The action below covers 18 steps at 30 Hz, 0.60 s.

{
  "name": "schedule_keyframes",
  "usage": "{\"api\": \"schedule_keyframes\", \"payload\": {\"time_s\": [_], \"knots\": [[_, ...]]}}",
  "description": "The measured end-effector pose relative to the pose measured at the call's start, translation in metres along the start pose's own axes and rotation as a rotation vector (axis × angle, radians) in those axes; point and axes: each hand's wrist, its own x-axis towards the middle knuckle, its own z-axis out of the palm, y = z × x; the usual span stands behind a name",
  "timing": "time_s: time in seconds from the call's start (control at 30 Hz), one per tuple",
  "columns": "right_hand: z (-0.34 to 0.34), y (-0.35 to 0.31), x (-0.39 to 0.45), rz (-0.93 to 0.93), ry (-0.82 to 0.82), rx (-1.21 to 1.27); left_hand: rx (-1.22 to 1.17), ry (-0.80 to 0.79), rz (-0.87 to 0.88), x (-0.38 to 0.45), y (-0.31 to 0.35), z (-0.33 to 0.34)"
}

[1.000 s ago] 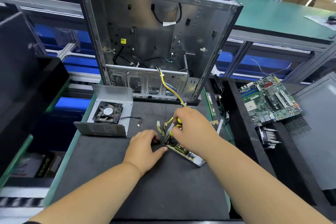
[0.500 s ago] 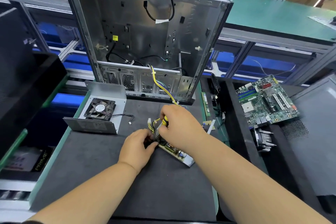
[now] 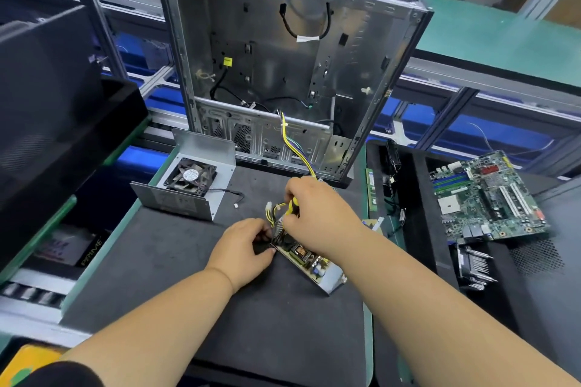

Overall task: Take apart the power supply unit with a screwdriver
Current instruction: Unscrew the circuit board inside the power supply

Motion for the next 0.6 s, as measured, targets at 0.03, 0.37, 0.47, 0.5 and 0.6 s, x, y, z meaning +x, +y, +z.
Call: {"api": "schedule_keyframes", "payload": {"time_s": [0.03,0.37,0.47,0.5,0.6], "knots": [[0.001,0.001,0.0,-0.009,0.007,-0.025,-0.005,0.0,-0.004,0.0,0.0,0.0],[0.0,0.007,0.005,-0.078,-0.019,-0.015,-0.029,0.031,-0.018,0.0,-0.001,0.002],[0.0,0.008,0.004,-0.112,-0.036,-0.028,-0.033,0.035,-0.021,0.0,-0.001,0.002],[0.001,0.009,0.004,-0.116,-0.022,-0.057,-0.036,0.036,-0.025,0.0,-0.001,0.002],[0.004,0.013,0.005,-0.111,0.045,-0.217,-0.061,0.035,-0.03,-0.001,-0.001,0.002]]}}
